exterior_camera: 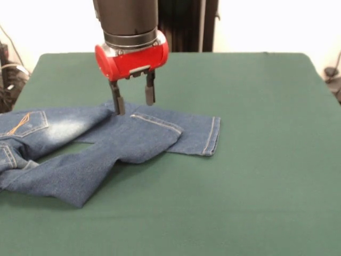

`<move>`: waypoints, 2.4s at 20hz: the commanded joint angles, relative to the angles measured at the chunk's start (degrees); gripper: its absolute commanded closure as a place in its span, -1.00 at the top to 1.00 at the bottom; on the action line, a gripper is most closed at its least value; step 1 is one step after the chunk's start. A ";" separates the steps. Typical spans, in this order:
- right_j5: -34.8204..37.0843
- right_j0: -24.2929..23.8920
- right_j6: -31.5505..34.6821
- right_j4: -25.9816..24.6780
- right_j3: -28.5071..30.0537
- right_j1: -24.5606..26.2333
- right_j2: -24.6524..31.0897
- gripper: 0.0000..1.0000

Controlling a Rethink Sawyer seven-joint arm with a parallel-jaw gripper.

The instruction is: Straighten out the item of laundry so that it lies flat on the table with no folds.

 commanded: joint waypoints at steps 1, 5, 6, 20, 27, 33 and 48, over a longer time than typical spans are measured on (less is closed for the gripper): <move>-9.35 -1.69 6.75 1.28 11.83 -1.12 11.32 1.00; -12.96 -4.36 5.68 0.86 14.54 -1.75 15.82 1.00; -12.92 -4.55 5.68 0.51 14.46 -1.54 16.05 1.00; -17.14 -3.64 9.01 -0.96 14.79 -0.29 17.20 1.00; -16.76 -0.23 11.73 0.12 14.57 -0.21 15.65 1.00; -15.98 2.19 12.59 0.23 12.77 1.31 12.78 1.00; -12.74 7.72 13.62 -0.09 7.13 5.58 4.33 1.00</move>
